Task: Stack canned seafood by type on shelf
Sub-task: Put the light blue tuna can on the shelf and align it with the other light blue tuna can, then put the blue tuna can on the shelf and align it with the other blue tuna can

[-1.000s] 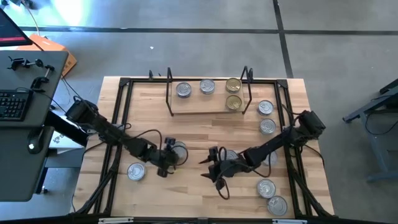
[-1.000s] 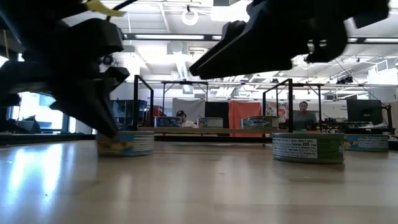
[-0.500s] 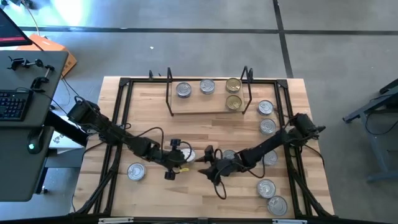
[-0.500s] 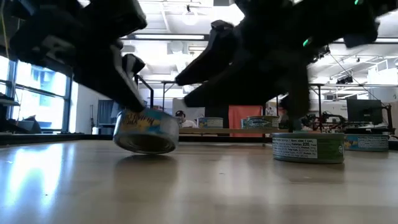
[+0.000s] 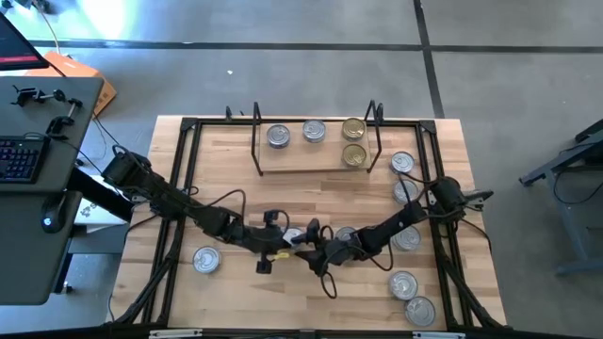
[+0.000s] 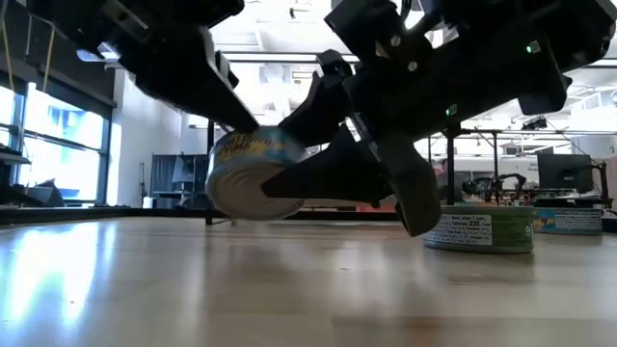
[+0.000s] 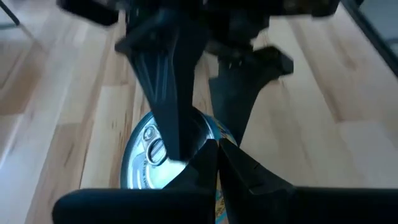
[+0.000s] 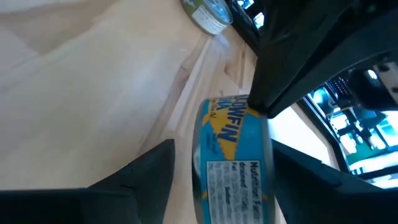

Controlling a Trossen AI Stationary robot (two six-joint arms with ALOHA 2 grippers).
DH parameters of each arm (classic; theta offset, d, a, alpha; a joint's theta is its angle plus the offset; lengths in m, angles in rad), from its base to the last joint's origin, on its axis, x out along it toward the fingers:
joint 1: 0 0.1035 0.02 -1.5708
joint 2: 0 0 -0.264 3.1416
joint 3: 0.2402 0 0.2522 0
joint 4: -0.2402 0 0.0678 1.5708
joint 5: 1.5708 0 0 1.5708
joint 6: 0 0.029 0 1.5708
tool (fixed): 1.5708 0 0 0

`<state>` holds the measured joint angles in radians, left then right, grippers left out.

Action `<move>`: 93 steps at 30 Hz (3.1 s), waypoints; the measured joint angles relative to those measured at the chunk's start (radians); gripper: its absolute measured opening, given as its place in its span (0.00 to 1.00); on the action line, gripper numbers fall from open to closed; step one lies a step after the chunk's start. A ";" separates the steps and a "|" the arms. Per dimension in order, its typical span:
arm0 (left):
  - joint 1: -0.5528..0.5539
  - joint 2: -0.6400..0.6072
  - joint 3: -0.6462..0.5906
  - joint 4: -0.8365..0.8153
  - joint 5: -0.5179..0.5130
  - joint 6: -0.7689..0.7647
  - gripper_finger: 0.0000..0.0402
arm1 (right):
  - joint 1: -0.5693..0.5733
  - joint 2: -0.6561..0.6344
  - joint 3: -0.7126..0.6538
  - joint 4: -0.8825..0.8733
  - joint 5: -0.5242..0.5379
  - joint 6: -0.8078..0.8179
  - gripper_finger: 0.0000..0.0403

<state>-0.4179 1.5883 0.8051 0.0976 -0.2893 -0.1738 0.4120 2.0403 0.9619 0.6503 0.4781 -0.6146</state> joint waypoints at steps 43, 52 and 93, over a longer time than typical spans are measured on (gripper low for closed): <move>-0.147 -0.269 -0.389 0.107 -0.522 -0.391 0.06 | -0.191 -0.358 0.002 -0.584 0.209 0.272 0.29; -0.139 -0.269 -0.437 0.112 -0.673 -0.409 0.06 | -0.510 -0.268 0.001 -0.486 0.167 -0.077 0.29; -0.232 -0.268 -0.440 0.161 -0.678 -0.336 0.06 | -0.167 -0.311 0.181 -0.987 -0.126 0.777 0.66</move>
<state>-0.6502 1.3201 0.3653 0.2584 -0.9675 -0.5099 0.2453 1.7295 1.1430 -0.3368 0.3524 0.1620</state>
